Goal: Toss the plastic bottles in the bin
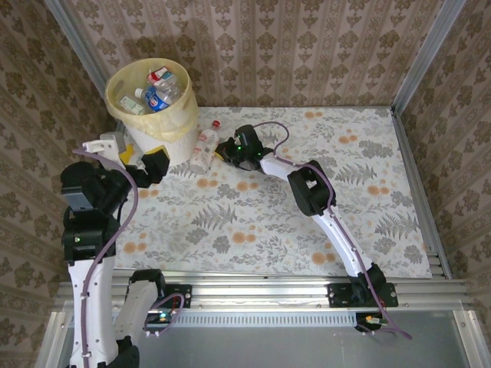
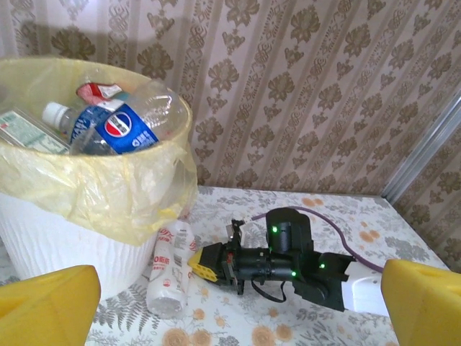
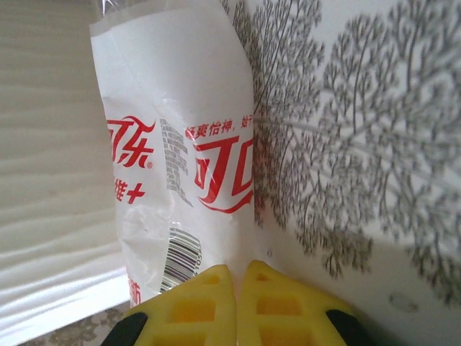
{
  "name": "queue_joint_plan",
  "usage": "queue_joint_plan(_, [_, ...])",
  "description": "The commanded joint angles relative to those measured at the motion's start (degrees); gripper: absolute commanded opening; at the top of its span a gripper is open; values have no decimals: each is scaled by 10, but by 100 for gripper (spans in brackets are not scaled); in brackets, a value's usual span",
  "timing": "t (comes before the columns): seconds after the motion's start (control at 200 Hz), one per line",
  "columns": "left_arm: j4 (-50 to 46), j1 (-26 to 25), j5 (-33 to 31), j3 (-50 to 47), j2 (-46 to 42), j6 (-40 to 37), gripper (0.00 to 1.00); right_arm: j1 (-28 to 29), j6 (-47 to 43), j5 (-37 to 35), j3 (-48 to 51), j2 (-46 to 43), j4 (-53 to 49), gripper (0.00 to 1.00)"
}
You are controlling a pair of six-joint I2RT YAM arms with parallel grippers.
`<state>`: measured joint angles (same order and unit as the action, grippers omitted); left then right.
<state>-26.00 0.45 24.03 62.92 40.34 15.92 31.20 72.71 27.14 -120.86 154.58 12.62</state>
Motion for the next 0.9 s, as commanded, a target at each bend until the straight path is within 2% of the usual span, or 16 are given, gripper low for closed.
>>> queue_joint_plan(0.0, [32,-12,1,-14,-7,15,100,3,-21,5,46,-71,30,0])
queue_joint_plan(0.195, [46,-41,-5,-36,8,22,100,-3,-50,3,165,-166,57,0])
queue_joint_plan(0.35, [60,-96,-14,-56,28,21,100,-13,-77,5,281,-257,95,0])
queue_joint_plan(0.47, [74,-135,-2,-63,55,11,100,-25,-111,23,360,-336,120,0])
queue_joint_plan(0.56, [69,-155,20,-56,91,9,100,-33,-162,34,402,-401,97,0])
queue_joint_plan(0.71, [83,-161,30,-53,134,24,100,-39,-209,52,452,-494,70,0])
queue_joint_plan(0.895, [142,-161,94,-49,194,52,100,-37,-224,79,498,-564,66,0])
